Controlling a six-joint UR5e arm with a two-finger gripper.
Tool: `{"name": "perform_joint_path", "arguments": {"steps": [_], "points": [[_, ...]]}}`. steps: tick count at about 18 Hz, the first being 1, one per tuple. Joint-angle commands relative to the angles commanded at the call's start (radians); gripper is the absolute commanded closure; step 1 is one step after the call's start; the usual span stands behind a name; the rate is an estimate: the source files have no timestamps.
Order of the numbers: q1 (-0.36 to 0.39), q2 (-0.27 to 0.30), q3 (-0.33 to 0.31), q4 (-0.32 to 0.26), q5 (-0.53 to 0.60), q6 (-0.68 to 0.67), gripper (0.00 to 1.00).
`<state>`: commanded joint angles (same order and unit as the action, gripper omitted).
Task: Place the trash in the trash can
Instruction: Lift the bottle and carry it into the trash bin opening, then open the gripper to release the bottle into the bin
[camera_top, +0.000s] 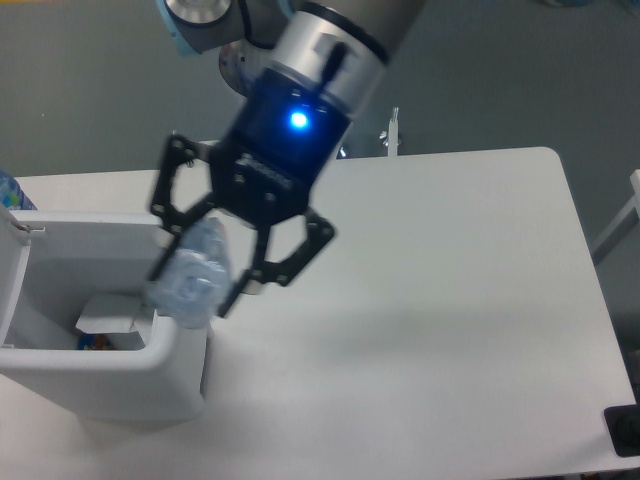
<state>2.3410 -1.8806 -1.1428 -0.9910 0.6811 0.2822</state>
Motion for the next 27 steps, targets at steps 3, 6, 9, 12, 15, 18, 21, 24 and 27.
{"name": "perform_joint_path", "arguments": {"steps": [3, 6, 9, 12, 15, 18, 21, 24, 27], "points": [[-0.035, -0.015, -0.008, 0.043, 0.000, -0.004, 0.71], [-0.058, -0.015, -0.017, 0.055, 0.002, -0.006, 0.70], [-0.071, -0.021, -0.026, 0.058, 0.002, -0.002, 0.70], [-0.097, -0.034, -0.026, 0.074, 0.002, 0.003, 0.69], [-0.110, -0.046, -0.028, 0.080, 0.002, 0.006, 0.66], [-0.129, -0.066, -0.029, 0.093, 0.009, 0.006, 0.64], [-0.143, -0.066, -0.063, 0.130, 0.012, 0.015, 0.56], [-0.143, -0.057, -0.087, 0.138, 0.012, 0.020, 0.24], [-0.143, -0.025, -0.130, 0.140, 0.012, 0.025, 0.02]]}}
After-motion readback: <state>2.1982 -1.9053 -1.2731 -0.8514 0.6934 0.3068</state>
